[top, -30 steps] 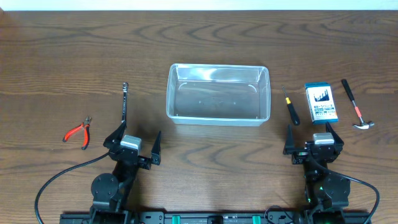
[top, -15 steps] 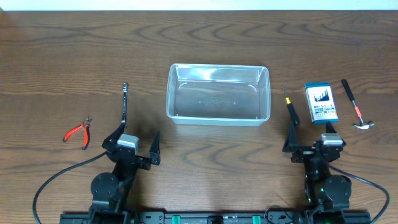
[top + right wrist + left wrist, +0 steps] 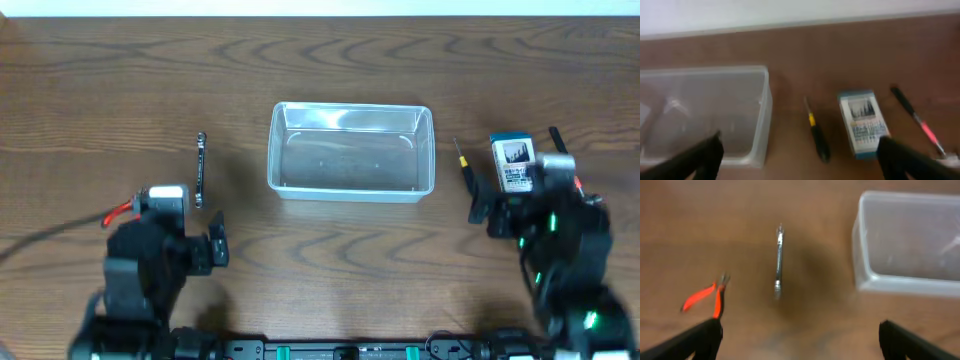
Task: Pack container
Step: 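Move the right gripper over the yellow-handled screwdriver and lower, then close the right gripper on the yellow screwdriver handle, then carry the screwdriver with the right gripper into the clear container, then open the right gripper and lift away from the container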
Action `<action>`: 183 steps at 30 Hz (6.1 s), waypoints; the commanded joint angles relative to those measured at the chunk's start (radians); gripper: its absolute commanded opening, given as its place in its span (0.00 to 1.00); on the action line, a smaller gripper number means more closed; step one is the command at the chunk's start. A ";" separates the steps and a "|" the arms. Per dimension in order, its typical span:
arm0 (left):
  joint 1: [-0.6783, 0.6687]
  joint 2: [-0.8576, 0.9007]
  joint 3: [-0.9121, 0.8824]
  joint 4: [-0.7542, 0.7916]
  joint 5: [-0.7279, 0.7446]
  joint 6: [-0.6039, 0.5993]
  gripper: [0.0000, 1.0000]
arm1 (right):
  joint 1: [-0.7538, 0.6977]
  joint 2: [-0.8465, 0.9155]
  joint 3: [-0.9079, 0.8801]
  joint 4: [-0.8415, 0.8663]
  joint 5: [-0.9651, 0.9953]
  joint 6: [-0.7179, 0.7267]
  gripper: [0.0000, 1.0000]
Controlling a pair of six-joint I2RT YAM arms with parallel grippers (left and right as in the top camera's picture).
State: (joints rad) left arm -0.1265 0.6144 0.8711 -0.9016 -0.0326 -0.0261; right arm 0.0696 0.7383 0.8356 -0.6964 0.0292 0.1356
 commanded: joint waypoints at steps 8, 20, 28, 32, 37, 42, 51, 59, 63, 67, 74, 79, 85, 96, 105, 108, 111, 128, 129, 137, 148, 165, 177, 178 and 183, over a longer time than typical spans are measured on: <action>-0.003 0.358 0.333 -0.333 -0.021 -0.021 0.98 | -0.011 0.502 0.558 -0.474 -0.054 -0.089 0.99; -0.003 0.372 0.343 -0.302 -0.033 -0.036 0.98 | -0.033 0.900 0.603 -0.485 0.050 -0.177 0.99; -0.003 0.371 0.343 -0.306 -0.033 -0.036 0.98 | -0.033 1.109 0.600 -0.389 0.042 -0.183 0.99; -0.003 0.371 0.343 -0.306 -0.033 -0.036 0.98 | -0.032 1.184 0.600 -0.360 0.042 -0.183 0.99; -0.003 0.371 0.343 -0.306 -0.033 -0.036 0.98 | -0.032 1.255 0.600 -0.328 0.042 -0.182 0.99; -0.003 0.372 0.343 -0.306 -0.033 -0.036 0.98 | -0.032 1.298 0.600 -0.293 0.042 -0.183 0.99; -0.003 0.372 0.343 -0.305 -0.033 -0.035 0.98 | -0.032 1.358 0.588 -0.256 0.042 -0.212 0.99; -0.003 0.372 0.343 -0.305 -0.033 -0.035 0.98 | -0.032 1.388 0.585 -0.257 0.014 -0.212 0.93; -0.003 0.372 0.343 -0.306 -0.033 -0.035 0.98 | -0.033 1.388 0.583 -0.257 -0.009 -0.212 0.79; -0.003 0.372 0.343 -0.306 -0.033 -0.035 0.98 | -0.033 1.388 0.583 -0.257 -0.015 -0.212 0.66; -0.003 0.372 0.343 -0.306 -0.033 -0.035 0.98 | -0.033 1.388 0.583 -0.260 -0.014 -0.211 0.53; -0.003 0.372 0.343 -0.306 -0.033 -0.035 0.98 | -0.033 1.388 0.583 -0.261 -0.014 -0.212 0.44; -0.003 0.372 0.343 -0.306 -0.033 -0.035 0.98 | -0.033 1.388 0.583 -0.256 -0.014 -0.211 0.30; -0.003 0.372 0.343 -0.306 -0.033 -0.035 0.98 | -0.033 1.388 0.583 -0.246 -0.014 -0.211 0.01; -0.003 0.372 0.343 -0.307 -0.033 -0.035 0.98 | -0.033 1.360 0.606 -0.225 -0.014 -0.146 0.01; -0.003 0.372 0.343 -0.315 -0.033 -0.035 0.98 | -0.033 1.299 0.689 -0.299 0.021 -0.104 0.01; -0.003 0.372 0.343 -0.321 -0.033 -0.035 0.98 | -0.029 1.212 0.824 -0.391 0.050 -0.078 0.01; -0.003 0.372 0.343 -0.321 -0.033 -0.035 0.98 | 0.314 1.108 1.007 -0.526 -0.281 -0.854 0.01; -0.003 0.372 0.343 -0.321 -0.033 -0.035 0.98 | 0.325 1.127 1.007 -0.520 -0.280 -0.888 0.01; -0.003 0.372 0.343 -0.321 -0.033 -0.035 0.98 | 0.364 1.363 1.007 -0.467 -0.281 -0.959 0.01; -0.003 0.372 0.343 -0.321 -0.033 -0.035 0.98 | 0.364 1.554 1.007 -0.473 -0.281 -0.899 0.01; -0.003 0.372 0.343 -0.321 -0.033 -0.034 0.98 | 0.364 1.508 1.048 -0.558 -0.239 -0.800 0.99; -0.003 0.372 0.343 -0.321 -0.033 -0.028 0.98 | 0.124 1.055 1.177 -0.566 -0.010 -0.275 0.99; -0.003 0.372 0.343 -0.321 -0.033 -0.027 0.98 | 0.072 1.035 1.176 -0.583 -0.010 -0.263 0.99; -0.003 0.372 0.343 -0.321 -0.033 -0.028 0.98 | -0.157 1.031 1.162 -0.696 0.083 -0.299 0.99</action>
State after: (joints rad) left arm -0.1265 0.9821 1.1919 -1.2228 -0.0563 -0.0521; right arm -0.0109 1.7050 2.0335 -1.3567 0.0311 -0.1993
